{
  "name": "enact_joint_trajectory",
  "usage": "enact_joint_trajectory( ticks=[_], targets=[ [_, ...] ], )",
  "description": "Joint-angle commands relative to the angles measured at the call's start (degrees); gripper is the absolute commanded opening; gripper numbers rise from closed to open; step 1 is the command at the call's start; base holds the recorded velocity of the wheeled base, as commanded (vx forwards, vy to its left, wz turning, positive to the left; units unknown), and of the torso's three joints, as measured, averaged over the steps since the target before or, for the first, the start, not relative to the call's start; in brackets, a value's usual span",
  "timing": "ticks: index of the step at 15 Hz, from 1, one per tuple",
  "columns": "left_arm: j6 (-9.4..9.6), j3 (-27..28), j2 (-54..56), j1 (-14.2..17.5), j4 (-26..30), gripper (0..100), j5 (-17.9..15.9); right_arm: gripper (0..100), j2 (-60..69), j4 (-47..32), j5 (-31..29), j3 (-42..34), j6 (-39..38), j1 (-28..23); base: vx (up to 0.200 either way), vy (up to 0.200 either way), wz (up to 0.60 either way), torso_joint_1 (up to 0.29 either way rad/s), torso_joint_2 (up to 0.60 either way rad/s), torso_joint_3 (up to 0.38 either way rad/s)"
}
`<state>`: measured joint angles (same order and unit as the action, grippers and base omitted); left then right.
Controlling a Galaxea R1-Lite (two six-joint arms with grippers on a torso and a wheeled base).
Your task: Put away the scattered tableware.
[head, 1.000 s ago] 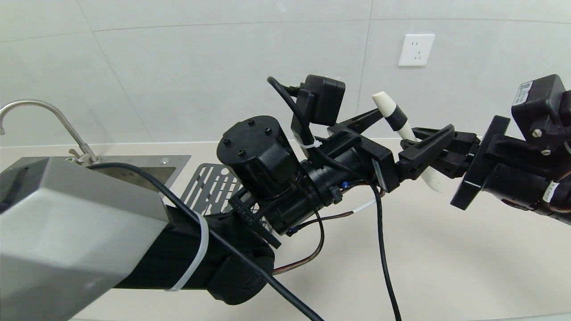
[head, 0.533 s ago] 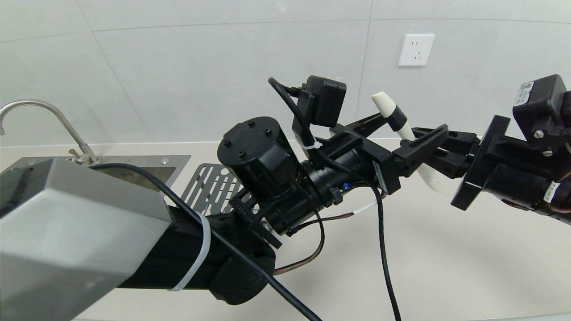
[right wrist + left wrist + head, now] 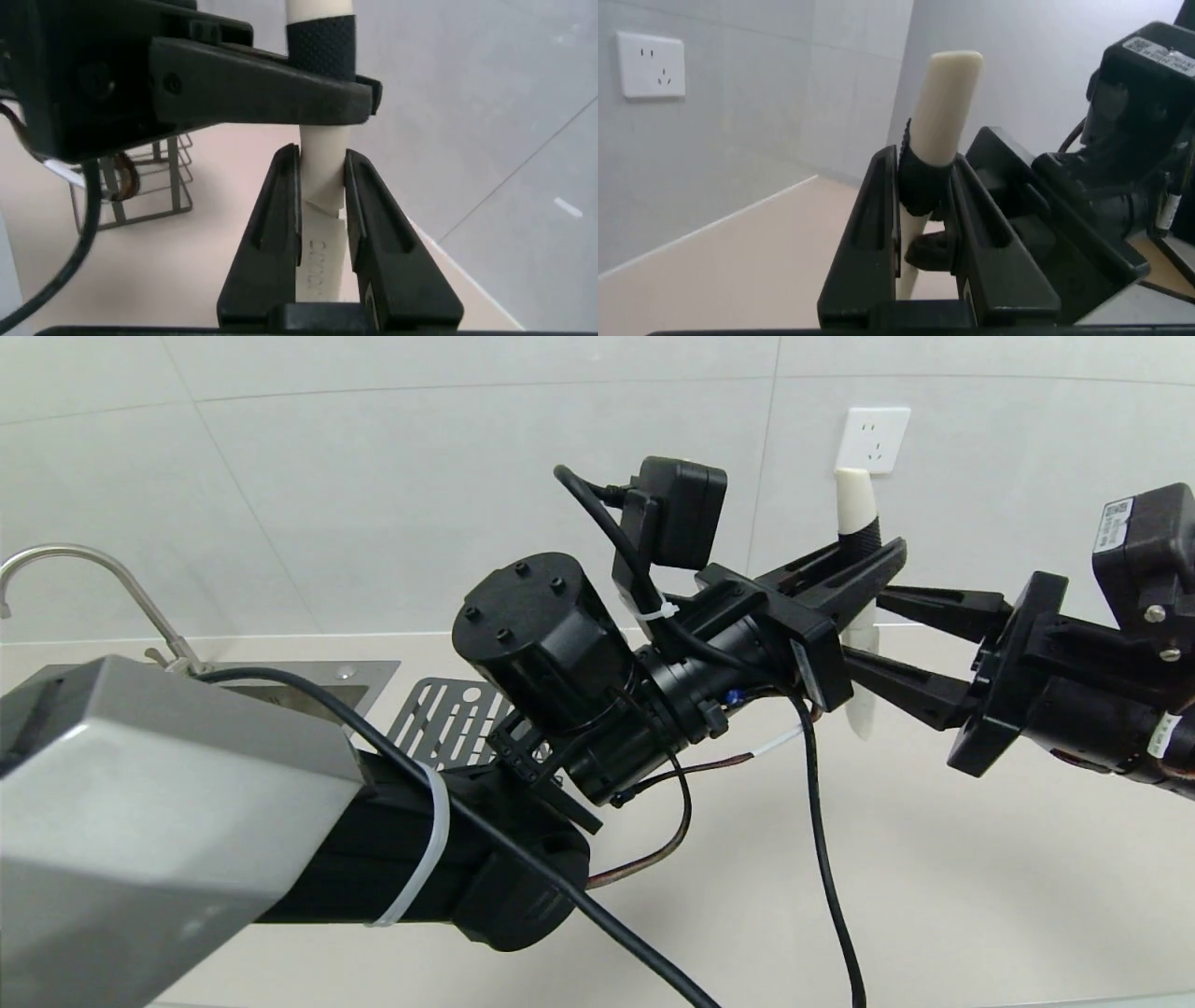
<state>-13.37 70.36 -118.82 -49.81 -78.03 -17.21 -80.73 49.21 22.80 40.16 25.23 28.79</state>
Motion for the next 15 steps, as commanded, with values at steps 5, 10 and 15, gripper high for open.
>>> enact_joint_trajectory(
  ticks=[5, 10, 15],
  targets=[
    [0.37, 0.3, -0.1, 2.5, 0.2, 0, 4.6, 100, 4.3, 0.1, -2.0, -8.1, 0.2, 0.0, 0.000, 0.000, 0.00, 0.000, 0.00, 0.000],
    [5.81, -4.2, 2.7, 5.1, 0.5, 0, 7.2, 0, 11.1, -0.3, -3.1, -14.6, -6.6, -8.1, 0.000, 0.000, 0.00, 0.000, 0.00, 0.000],
    [8.28, -10.3, 8.3, 5.1, 0.4, 0, 8.0, 0, 27.2, 2.3, -3.0, -32.6, -8.3, -19.2, 0.000, 0.000, 0.00, 0.000, 0.00, 0.000]
  ],
)
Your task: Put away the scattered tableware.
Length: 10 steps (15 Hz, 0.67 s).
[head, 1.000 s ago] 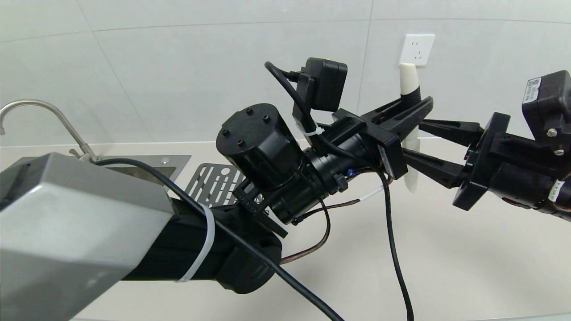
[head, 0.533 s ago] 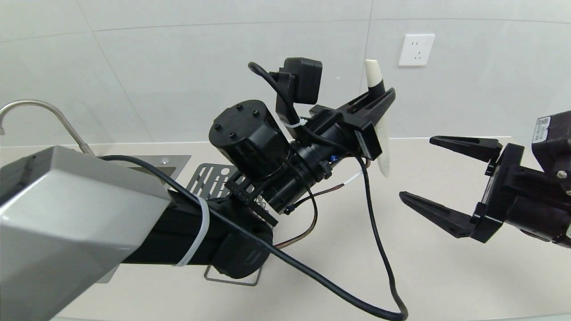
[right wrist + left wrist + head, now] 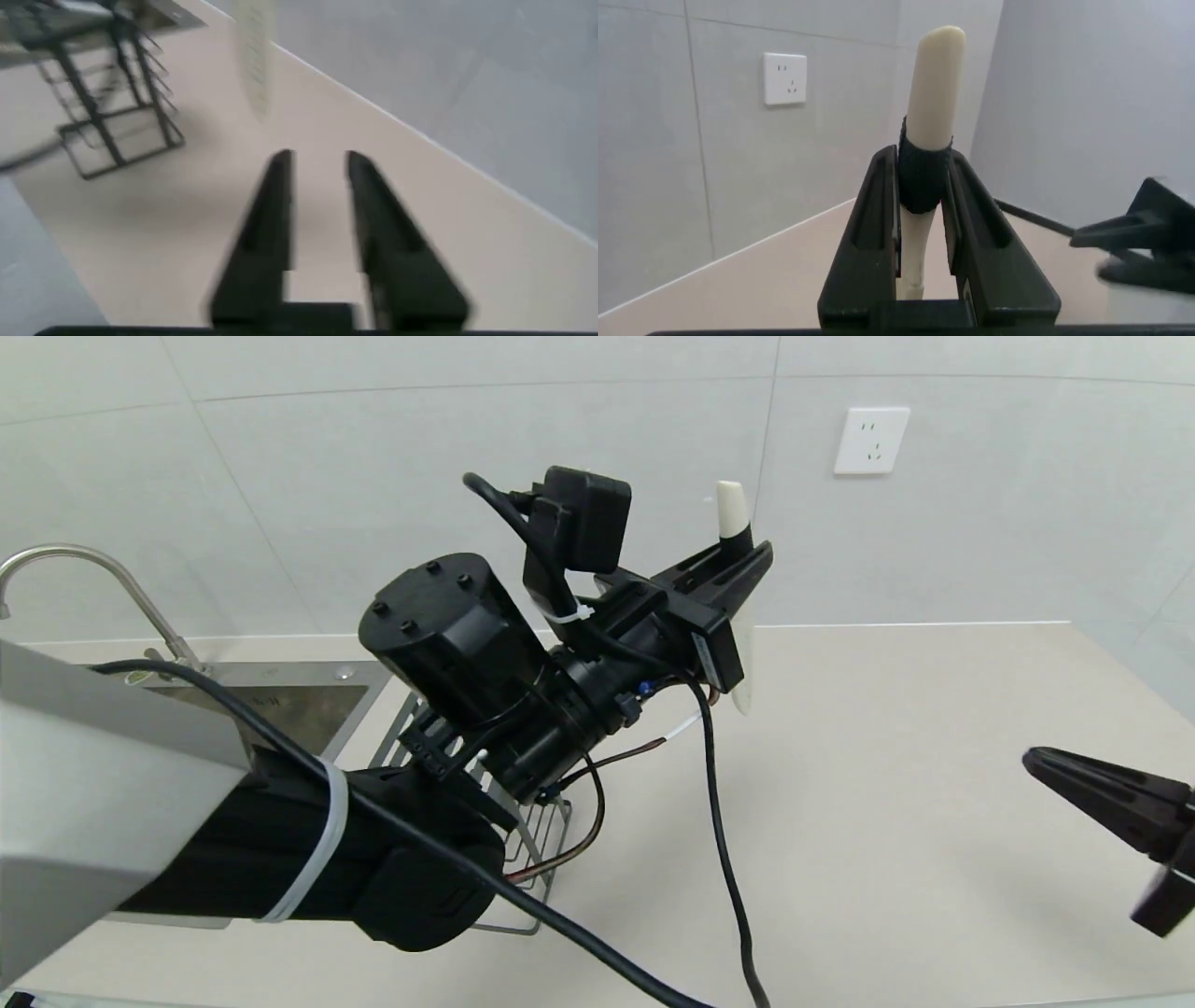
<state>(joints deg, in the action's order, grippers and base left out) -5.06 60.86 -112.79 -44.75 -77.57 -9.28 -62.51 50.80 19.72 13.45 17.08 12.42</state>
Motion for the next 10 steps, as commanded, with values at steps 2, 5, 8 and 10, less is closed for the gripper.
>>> enact_joint_trajectory(
  ticks=[2, 5, 8, 10],
  targets=[
    [-0.04, -2.5, 4.3, 0.0, -0.1, 0, 1.3, 0, 17.8, 0.7, 0.3, -9.9, 0.1, -4.8, 0.000, 0.000, 0.00, 0.000, 0.00, 0.000],
    [-0.04, -6.5, 7.1, 0.0, -0.1, 0, 1.5, 0, 30.2, -3.0, 3.1, -13.1, 2.0, -6.1, 0.000, 0.000, 0.00, 0.000, 0.00, 0.000],
    [0.75, -10.7, 8.5, 0.0, -0.5, 0, 5.2, 0, 41.9, -9.1, 3.8, -13.3, 2.0, -6.3, 0.000, 0.000, 0.00, 0.000, 0.00, 0.000],
    [0.75, -11.5, 8.9, -0.1, -0.7, 0, 8.3, 0, 48.0, -14.1, 3.8, -13.4, 2.0, -6.3, 0.000, 0.000, 0.00, 0.000, 0.00, 0.000]
  ],
)
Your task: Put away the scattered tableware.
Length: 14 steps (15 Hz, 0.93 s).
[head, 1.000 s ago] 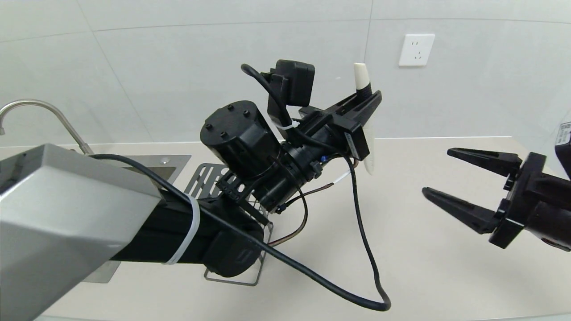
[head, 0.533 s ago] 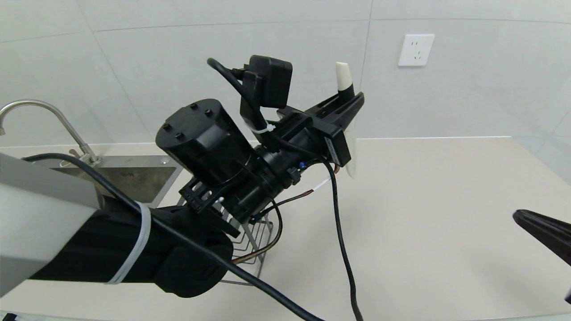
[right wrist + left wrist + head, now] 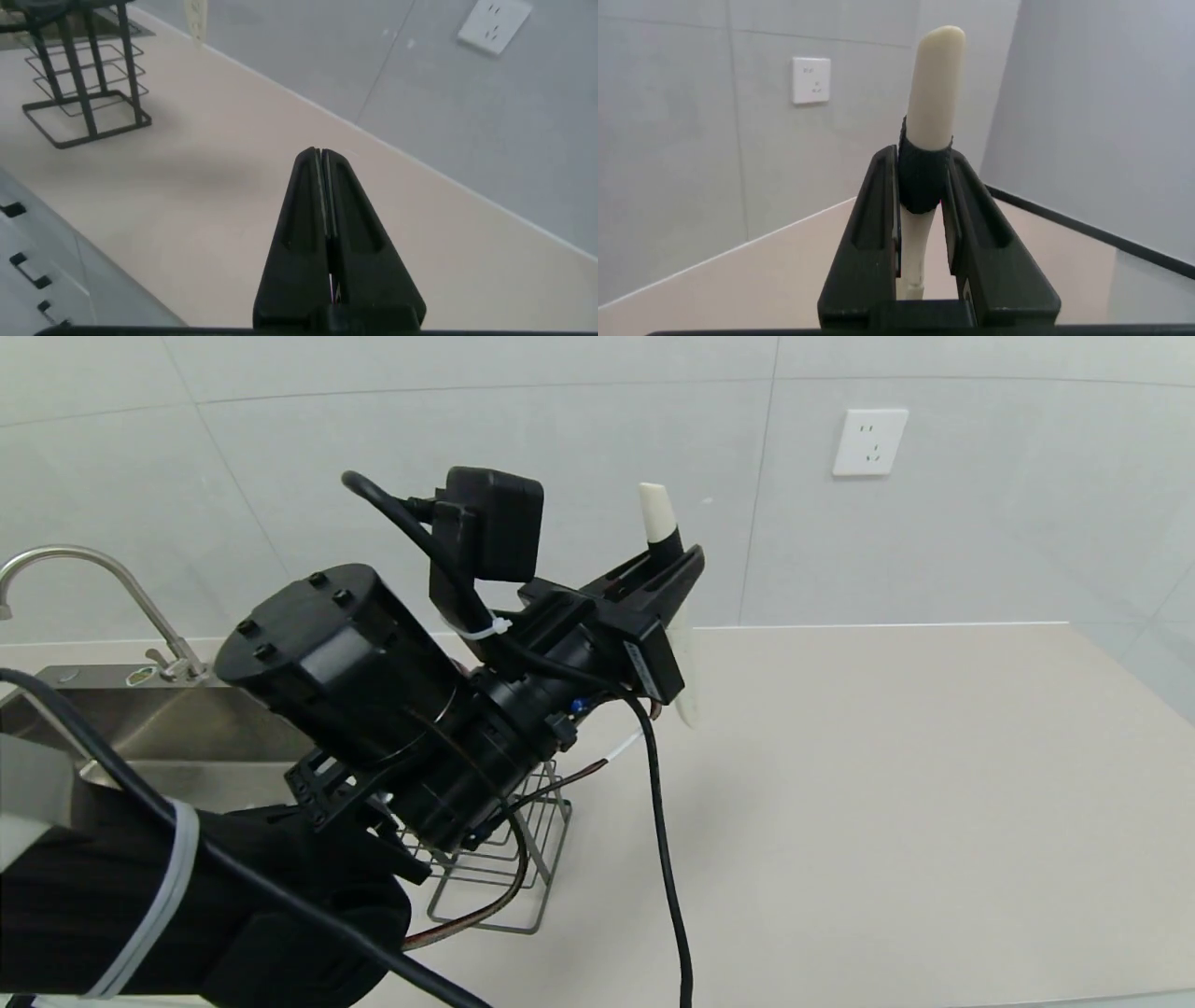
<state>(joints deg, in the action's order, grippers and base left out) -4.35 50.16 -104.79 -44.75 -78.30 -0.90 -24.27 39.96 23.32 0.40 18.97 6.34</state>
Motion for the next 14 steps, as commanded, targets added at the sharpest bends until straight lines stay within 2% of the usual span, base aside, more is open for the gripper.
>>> enact_joint_trajectory(
  ticks=[1, 2, 3, 4, 5, 7, 10, 11, 12, 14],
  targets=[
    [0.05, -0.7, 1.3, -0.1, 0.1, 0, 3.0, 0, 17.2, -11.0, 0.1, -0.3, 0.1, -0.2, 0.000, 0.000, 0.00, 0.000, 0.00, 0.000],
    [0.05, -0.7, 1.9, -0.1, 0.2, 0, 4.9, 0, 18.6, -14.6, -0.4, -0.4, 0.3, -0.3, 0.000, 0.000, 0.00, 0.000, 0.00, 0.000],
    [0.31, -0.9, 2.6, -0.1, 0.2, 0, 6.0, 0, 18.6, -13.8, -2.3, -0.4, -0.1, -0.5, 0.000, 0.000, 0.00, 0.000, 0.00, 0.000],
    [1.72, -1.3, 3.6, -0.1, 0.3, 0, 6.6, 0, 18.8, -16.0, -6.0, -0.4, -1.0, -2.1, 0.000, 0.000, 0.00, 0.000, 0.00, 0.000],
    [3.21, -1.6, 4.5, 0.0, 0.4, 0, 6.6, 0, 20.5, -21.9, -8.1, -0.4, -2.8, -4.2, 0.000, 0.000, 0.00, 0.000, 0.00, 0.000],
    [3.65, -3.7, 6.4, 0.0, 0.5, 0, 6.8, 0, 24.3, -35.6, -10.2, -0.4, -5.5, -6.4, 0.000, 0.000, 0.00, 0.000, 0.00, 0.000],
    [3.65, -7.7, 9.1, 0.4, 0.4, 0, 9.9, 0, 24.3, -37.9, -18.8, -0.4, -10.6, -6.5, 0.000, 0.000, 0.00, 0.000, 0.00, 0.000],
    [3.65, -8.3, 9.8, 1.4, 0.4, 0, 10.0, 0, 24.3, -38.7, -20.8, -0.4, -12.5, -6.5, 0.000, 0.000, 0.00, 0.000, 0.00, 0.000],
    [4.00, -9.2, 10.7, 2.7, 0.6, 0, 10.0, 0, 24.3, -39.8, -21.7, -0.4, -13.4, -6.5, 0.000, 0.000, 0.00, 0.000, 0.00, 0.000],
    [5.85, -12.3, 12.6, 4.0, 0.5, 0, 9.9, 0, 24.3, -39.7, -21.7, -0.4, -13.7, -6.5, 0.000, 0.000, 0.00, 0.000, 0.00, 0.000]
  ],
)
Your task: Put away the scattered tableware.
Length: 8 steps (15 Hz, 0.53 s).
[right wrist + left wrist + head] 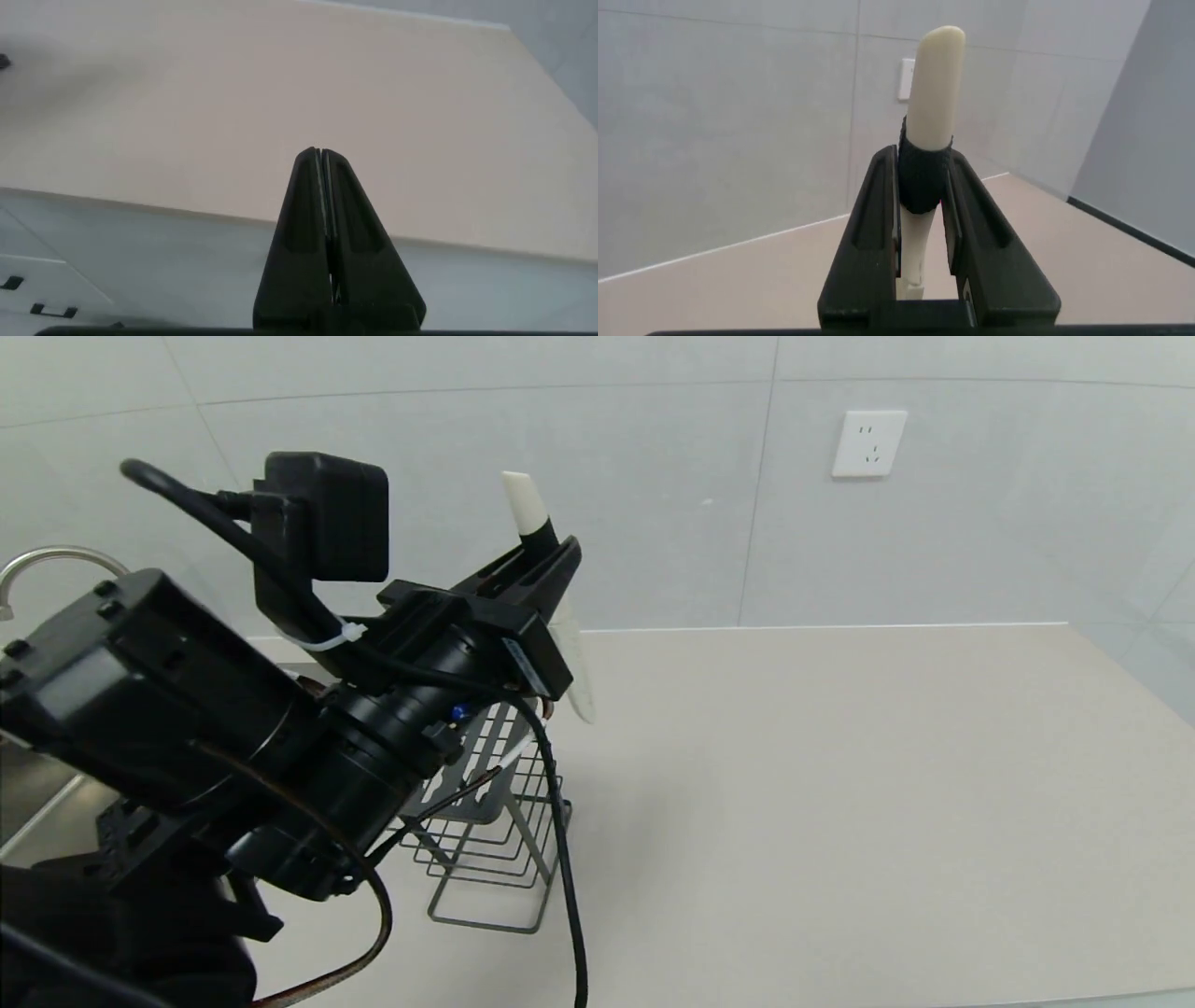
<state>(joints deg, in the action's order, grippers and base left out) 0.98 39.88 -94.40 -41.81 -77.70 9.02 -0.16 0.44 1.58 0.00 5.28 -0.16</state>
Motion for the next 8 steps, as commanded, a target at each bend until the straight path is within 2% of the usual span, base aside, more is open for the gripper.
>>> enact_joint_trajectory(
  ticks=[1, 5, 8],
  targets=[
    [0.52, -2.3, 3.3, 1.2, 0.0, 0, -0.1, 0, 0.2, -0.2, -0.1, 0.0, 0.0, 0.0, 0.000, 0.000, 0.00, 0.000, 0.00, 0.000],
    [0.61, -2.4, 6.9, 3.2, 0.1, 0, 0.3, 0, 0.2, -0.1, -0.2, 0.0, 0.0, 0.0, 0.000, 0.000, 0.00, 0.000, 0.00, 0.000],
    [0.61, -2.0, 6.5, 6.7, 0.2, 0, 2.7, 0, 0.2, -0.2, -1.8, 0.0, -1.3, 0.0, 0.000, 0.000, 0.00, 0.000, 0.00, 0.000]
  ],
)
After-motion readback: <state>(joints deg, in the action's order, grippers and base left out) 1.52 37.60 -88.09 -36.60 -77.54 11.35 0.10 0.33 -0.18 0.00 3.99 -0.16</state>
